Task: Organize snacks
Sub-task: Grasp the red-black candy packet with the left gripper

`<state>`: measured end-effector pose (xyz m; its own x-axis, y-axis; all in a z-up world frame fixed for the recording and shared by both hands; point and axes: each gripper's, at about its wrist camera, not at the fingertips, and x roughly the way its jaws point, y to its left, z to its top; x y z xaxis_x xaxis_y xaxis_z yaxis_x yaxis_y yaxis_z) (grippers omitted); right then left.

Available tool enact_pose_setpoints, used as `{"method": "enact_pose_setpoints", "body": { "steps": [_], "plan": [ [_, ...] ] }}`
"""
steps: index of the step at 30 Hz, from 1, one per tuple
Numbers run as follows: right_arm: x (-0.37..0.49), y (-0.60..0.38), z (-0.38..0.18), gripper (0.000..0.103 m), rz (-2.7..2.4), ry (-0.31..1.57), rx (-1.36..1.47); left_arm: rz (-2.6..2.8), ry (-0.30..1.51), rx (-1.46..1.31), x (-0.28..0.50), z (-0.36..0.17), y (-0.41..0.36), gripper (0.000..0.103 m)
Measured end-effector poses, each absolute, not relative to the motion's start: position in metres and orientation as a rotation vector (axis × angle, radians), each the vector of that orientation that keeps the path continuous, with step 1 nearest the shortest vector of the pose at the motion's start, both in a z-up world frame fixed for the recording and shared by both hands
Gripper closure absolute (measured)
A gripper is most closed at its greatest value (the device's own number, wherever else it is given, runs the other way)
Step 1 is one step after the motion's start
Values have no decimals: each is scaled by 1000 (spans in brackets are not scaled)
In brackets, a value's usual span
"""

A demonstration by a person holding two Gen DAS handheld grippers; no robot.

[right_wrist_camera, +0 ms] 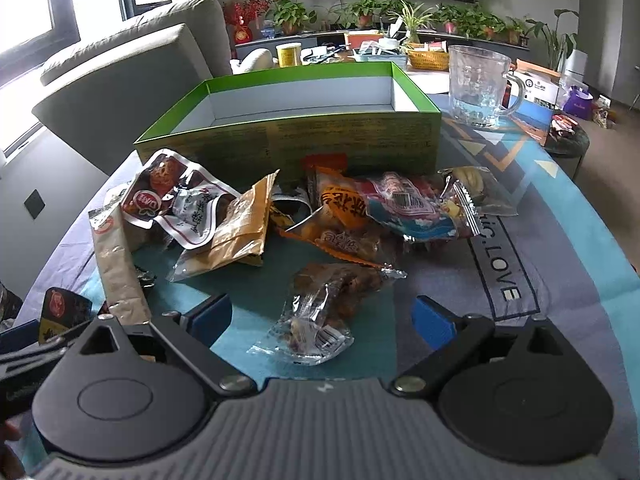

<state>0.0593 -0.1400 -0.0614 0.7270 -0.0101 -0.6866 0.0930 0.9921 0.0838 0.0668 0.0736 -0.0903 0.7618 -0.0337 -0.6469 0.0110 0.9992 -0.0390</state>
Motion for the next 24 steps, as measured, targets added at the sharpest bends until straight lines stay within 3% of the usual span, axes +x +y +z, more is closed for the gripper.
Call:
{"method": "enact_pose_setpoints", "body": {
  "steps": [2,7,10,24],
  "plan": [
    [63,-139,-64,19,-74,772,110,-69,690,-22,64,-89,72,49],
    [65,-136,-69,55,-91,773,56,-114,671,11,57,-88,68,53],
    [61,-144,-66,63,-77,778,100,-129,664,12,53,-84,68,57],
    [14,-156,-38,63,-2,694,154,-126,523,35,16,-45,68,57]
  ]
}}
